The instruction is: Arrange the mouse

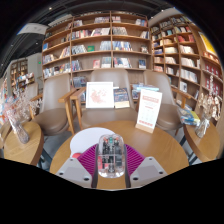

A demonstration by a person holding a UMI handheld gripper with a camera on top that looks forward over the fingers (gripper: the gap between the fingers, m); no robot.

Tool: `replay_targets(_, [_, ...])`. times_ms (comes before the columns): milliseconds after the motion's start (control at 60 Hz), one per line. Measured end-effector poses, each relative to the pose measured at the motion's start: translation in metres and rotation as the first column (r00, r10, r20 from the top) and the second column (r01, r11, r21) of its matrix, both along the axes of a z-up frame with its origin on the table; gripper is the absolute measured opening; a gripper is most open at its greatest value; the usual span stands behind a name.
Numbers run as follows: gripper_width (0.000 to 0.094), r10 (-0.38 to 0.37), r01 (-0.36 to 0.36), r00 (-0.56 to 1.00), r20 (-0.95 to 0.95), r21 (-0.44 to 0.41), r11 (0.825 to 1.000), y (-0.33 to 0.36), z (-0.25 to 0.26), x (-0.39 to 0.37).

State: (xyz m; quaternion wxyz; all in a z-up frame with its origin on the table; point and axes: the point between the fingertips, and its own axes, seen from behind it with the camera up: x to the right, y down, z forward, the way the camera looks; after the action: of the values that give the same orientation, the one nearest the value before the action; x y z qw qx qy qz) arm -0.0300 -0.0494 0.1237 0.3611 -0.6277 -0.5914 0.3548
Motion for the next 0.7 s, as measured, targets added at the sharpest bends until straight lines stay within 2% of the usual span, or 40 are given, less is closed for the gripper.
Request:
replay_targets(83, [0.037, 0.029, -0.028, 0.999, -0.016, 0.004, 1.0, -0.02, 0.0, -0.051])
replay_targets(233, [0.0371, 0.081, -0.08, 0.995, 0.057, -0.021, 0.997, -0.056, -0.058, -0.118])
replay_targets(300, [0.0372, 0.1, -0.1, 0.991, 0.092, 0.0, 0.995, -0.064, -0.087, -0.132])
replay_targets(483, [0.0395, 0.084, -0.082, 0.988, 0.132, -0.018, 0.996, -0.068, -0.134, -0.143])
replay_targets(633, [0.0504, 0.096, -0.097, 0.989, 0.111, 0.0, 0.995, -0.065, -0.13, -0.147])
replay_targets(667, [0.0618, 0.092, -0.094, 0.989, 0.112, 0.012, 0.996, -0.063, -0.13, -0.146])
replay_targets(700, [0.0779, 0.086, -0.089, 0.99, 0.115, 0.024, 0.996, -0.061, -0.129, -0.144])
